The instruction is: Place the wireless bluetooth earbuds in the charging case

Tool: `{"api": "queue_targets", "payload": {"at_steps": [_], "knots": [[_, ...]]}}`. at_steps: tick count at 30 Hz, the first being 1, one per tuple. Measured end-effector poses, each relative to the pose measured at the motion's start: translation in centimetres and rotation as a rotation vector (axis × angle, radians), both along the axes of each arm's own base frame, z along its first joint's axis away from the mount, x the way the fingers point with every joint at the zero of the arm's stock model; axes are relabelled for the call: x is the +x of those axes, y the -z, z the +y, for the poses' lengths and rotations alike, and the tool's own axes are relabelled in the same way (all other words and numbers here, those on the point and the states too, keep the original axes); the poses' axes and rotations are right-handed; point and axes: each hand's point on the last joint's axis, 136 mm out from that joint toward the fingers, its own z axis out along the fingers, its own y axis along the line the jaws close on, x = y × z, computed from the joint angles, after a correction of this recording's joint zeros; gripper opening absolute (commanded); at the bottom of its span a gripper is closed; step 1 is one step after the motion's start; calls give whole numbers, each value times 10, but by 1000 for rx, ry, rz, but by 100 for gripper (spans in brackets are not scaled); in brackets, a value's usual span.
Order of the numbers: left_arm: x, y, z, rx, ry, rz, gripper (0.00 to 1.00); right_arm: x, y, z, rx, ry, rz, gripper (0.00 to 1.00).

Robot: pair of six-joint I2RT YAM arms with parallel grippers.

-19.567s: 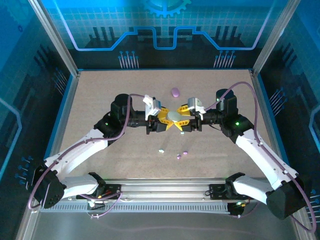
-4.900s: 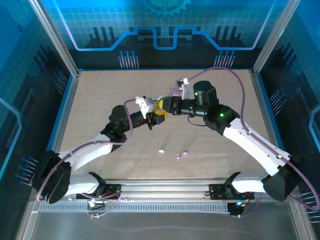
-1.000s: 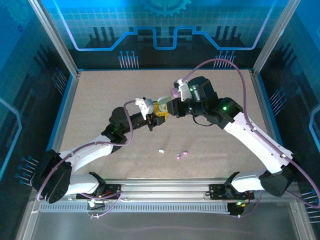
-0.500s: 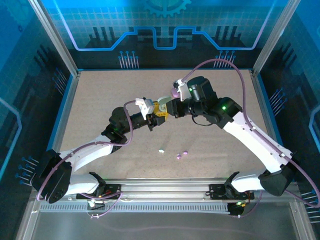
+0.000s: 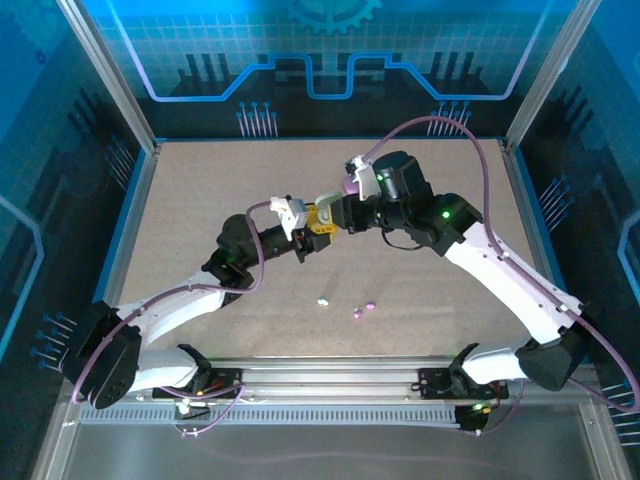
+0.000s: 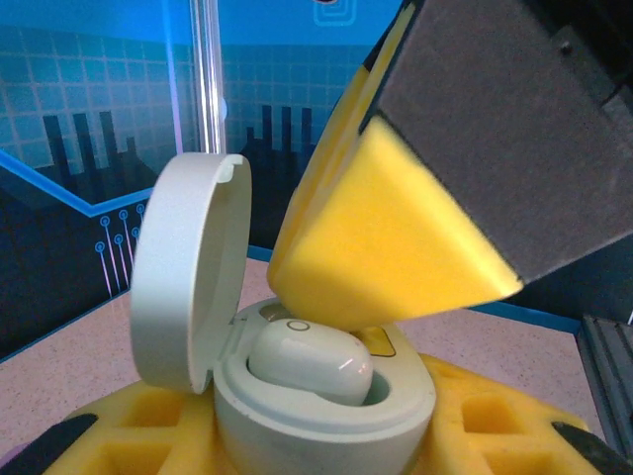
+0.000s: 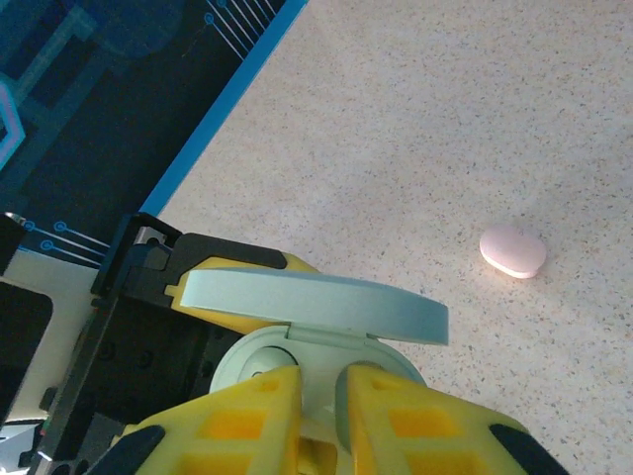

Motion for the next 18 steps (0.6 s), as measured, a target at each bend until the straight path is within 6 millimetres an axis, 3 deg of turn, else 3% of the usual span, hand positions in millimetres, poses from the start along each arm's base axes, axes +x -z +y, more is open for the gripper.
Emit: {"api": "queue_targets", "payload": {"at_steps": [6,11,14,16,18], "knots": [[3,-1,2,4,-23,-12,35,-22,-26,-21,73,3,-105,31],[6,-2,6,0,-57,-16,35,-23,-43,-69,106,165,-184,31],[6,-8,13,-8,-92,-31,35,-1,-20,-115,83,347,-121,34],[4,-16,19,-16,-121,-55,35,12,13,-136,53,427,-30,34],[2,-26,25,-26,-147,-78,35,18,59,-140,9,440,101,35]]}}
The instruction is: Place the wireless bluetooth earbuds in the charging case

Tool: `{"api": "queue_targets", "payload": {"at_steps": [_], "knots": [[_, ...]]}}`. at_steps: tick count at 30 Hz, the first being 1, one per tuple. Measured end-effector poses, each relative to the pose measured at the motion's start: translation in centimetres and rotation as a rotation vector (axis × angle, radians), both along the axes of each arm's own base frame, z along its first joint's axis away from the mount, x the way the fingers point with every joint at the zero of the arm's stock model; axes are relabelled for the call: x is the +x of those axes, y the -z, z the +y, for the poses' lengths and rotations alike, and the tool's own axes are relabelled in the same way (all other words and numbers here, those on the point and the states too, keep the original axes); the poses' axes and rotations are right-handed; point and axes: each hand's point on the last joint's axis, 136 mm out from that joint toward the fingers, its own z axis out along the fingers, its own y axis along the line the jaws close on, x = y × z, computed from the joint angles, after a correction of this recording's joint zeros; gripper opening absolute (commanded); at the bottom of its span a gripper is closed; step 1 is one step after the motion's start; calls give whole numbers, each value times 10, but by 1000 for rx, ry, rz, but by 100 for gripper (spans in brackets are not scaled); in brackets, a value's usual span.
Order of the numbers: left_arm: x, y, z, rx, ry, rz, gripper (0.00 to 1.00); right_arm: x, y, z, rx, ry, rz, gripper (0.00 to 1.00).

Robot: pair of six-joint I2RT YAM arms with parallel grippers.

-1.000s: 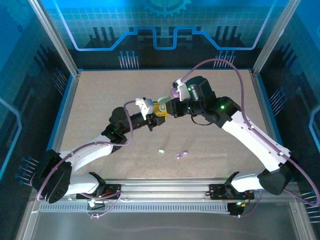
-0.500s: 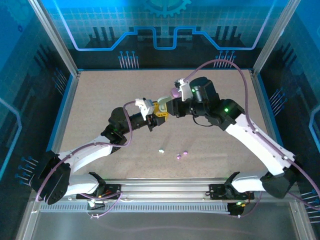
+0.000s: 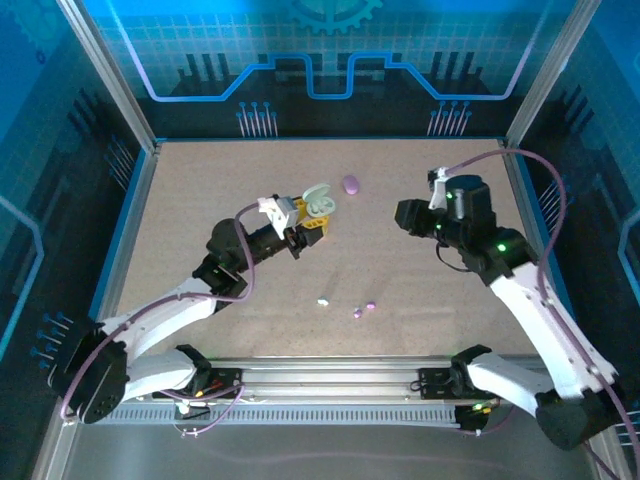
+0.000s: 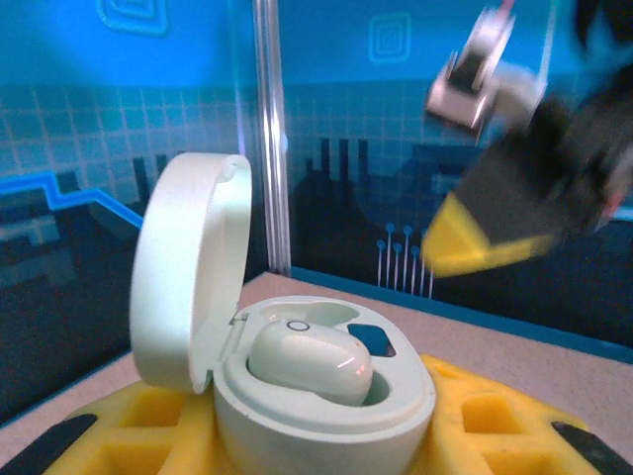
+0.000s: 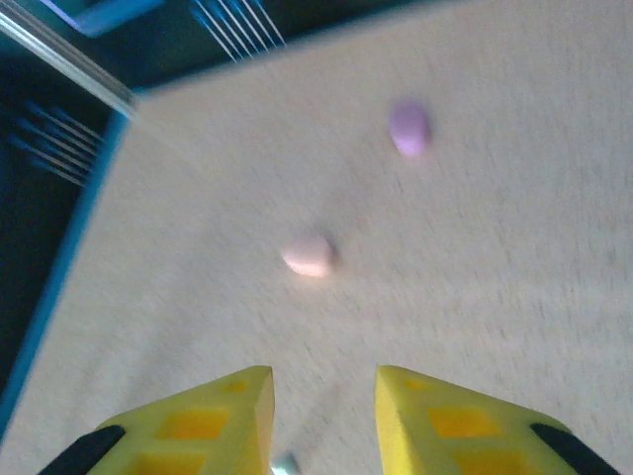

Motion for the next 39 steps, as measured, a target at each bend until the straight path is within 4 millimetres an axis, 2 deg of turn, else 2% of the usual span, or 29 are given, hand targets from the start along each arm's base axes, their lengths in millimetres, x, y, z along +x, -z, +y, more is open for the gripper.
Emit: {"api": "queue_targets", "payload": {"at_steps": [3,5,9,12,16,24,29,34,39], "knots": [[-5,-15,10,-8,-41,-41,35,-2,61,17,-13,-69,202,36],[-7,-23,16,-11,-67,-65,35,-7,93,29,-28,-120,315,36],[-9,-31,26,-8,-111,-88,36,-26,138,68,-74,-251,481,37],[-10,-32,30,0,-131,-89,36,-44,160,103,-107,-360,550,41],[-13,-34,34,10,-141,-97,36,-60,182,138,-171,-490,586,44],[-14,-35,36,16,-149,-100,36,-50,205,179,-272,-677,565,47],[-14,-33,36,21,-149,-93,36,-55,220,189,-297,-758,584,48],[-14,-33,36,21,-149,-93,36,-67,236,188,-310,-807,635,47],[-13,-32,35,23,-149,-91,36,-75,242,187,-329,-839,658,44]]}}
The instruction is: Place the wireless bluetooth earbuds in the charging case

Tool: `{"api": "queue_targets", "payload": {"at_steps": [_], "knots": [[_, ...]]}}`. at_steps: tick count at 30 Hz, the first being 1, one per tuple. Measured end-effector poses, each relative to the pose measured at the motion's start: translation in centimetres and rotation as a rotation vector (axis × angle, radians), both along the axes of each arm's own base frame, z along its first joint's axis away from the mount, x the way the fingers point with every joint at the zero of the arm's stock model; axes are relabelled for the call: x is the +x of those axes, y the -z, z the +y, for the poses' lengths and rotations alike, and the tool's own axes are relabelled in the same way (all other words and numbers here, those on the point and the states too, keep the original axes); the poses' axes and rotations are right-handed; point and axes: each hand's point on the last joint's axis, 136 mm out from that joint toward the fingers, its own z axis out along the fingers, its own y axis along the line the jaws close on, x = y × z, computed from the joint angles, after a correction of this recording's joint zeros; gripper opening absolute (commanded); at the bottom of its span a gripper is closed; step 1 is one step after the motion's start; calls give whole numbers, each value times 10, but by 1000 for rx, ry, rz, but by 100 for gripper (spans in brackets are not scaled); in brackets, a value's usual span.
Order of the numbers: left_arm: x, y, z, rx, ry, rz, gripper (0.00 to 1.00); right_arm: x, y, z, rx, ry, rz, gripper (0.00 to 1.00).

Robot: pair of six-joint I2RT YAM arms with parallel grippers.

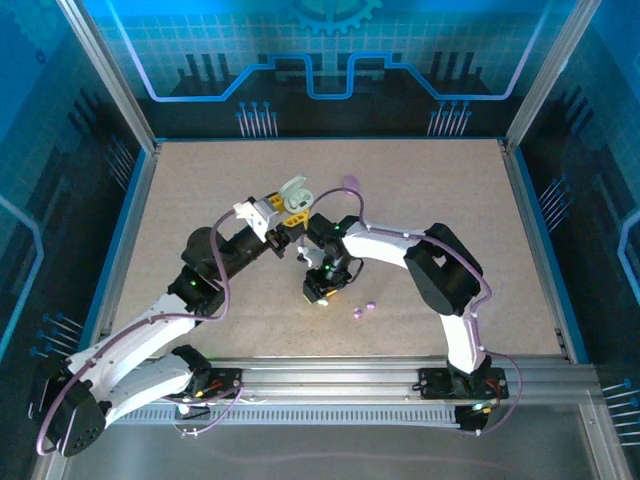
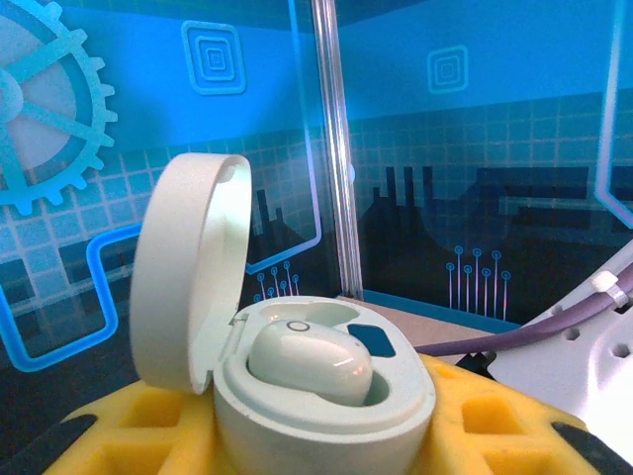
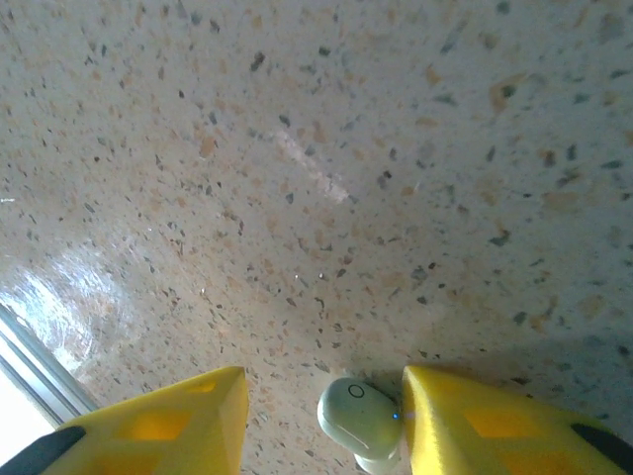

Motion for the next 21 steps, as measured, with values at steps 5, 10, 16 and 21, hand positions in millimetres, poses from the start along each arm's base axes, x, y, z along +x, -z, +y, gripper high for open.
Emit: {"api": "queue_targets", "payload": {"at_steps": [5,10,16,21], "knots": [[1,2,-1,3,0,5,36,-5,1,-1,-4,-17,10,41],[3,5,-2,6,1,13,36,-10,3,-2,-8,-26,16,37],[4,6,-2,7,1,18,36,-13,5,-2,-11,-32,18,31],[4,6,-2,7,1,18,36,-13,5,-2,-20,-29,13,24]]}}
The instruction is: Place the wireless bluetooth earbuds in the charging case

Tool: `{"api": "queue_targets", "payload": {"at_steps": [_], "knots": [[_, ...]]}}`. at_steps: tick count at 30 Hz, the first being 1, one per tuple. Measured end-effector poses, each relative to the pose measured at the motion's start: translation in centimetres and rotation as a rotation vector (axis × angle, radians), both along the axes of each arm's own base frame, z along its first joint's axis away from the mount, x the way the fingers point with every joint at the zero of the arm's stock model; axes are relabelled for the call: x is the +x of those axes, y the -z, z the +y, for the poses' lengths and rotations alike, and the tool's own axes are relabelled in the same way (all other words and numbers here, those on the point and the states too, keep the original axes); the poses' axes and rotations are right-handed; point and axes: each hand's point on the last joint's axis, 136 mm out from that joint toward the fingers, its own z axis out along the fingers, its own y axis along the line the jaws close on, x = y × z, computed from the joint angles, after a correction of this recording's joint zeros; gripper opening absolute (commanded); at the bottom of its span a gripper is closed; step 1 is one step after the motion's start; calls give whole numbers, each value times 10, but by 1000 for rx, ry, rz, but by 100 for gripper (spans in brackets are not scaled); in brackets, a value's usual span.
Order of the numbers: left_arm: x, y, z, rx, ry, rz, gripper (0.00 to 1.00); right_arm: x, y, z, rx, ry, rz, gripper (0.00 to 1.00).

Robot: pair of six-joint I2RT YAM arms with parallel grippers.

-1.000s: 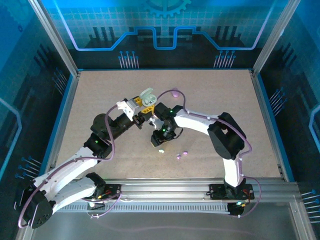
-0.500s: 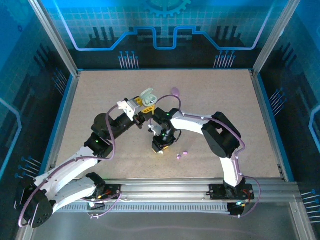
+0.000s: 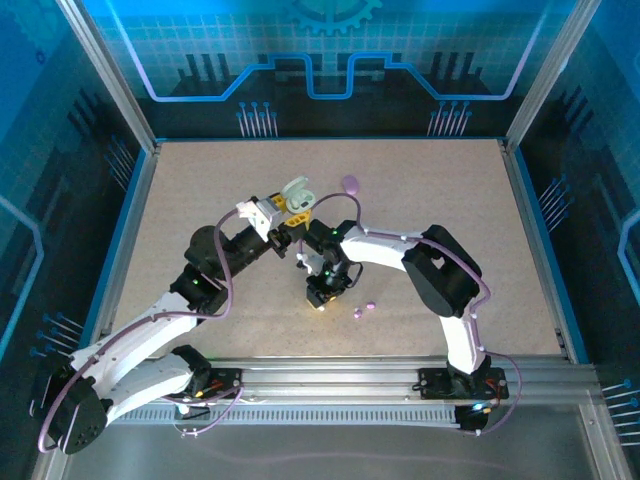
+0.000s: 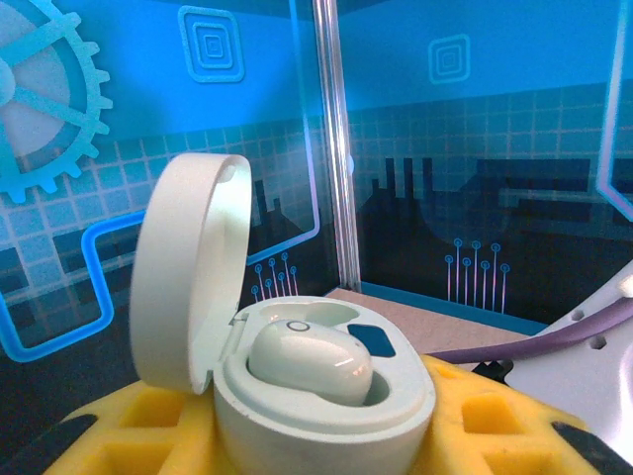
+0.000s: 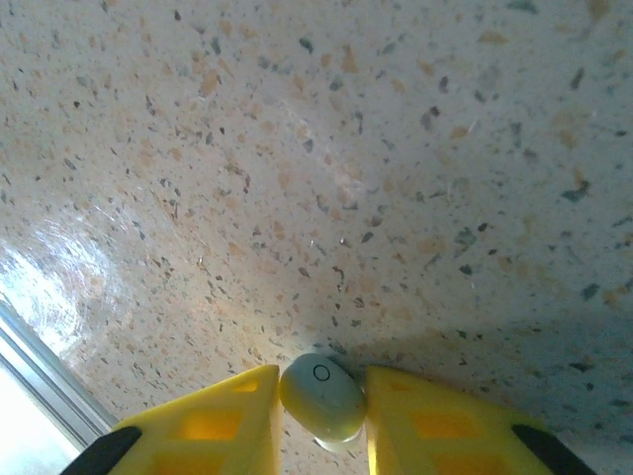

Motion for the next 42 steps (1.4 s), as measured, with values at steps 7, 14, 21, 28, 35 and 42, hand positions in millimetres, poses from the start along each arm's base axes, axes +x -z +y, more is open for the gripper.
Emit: {"api": "queue_targets", "payload": {"at_steps": [7,14,21,28,35,42], "knots": [[0,0,0,0,0,1,37,4,-5,-3,-27,38,-42,21],[1,3,-1,4,0,6,37,31,-15,-41,-71,197,-115,21],[1,2,-1,1,0,6,37,64,-8,-125,-193,468,-172,21],[3,4,-2,4,0,10,37,75,-11,-158,-285,561,-257,22],[4,6,-3,7,1,15,37,69,-6,-153,-340,510,-289,23],[4,6,-3,6,1,15,37,62,-4,-140,-361,453,-296,26]]}}
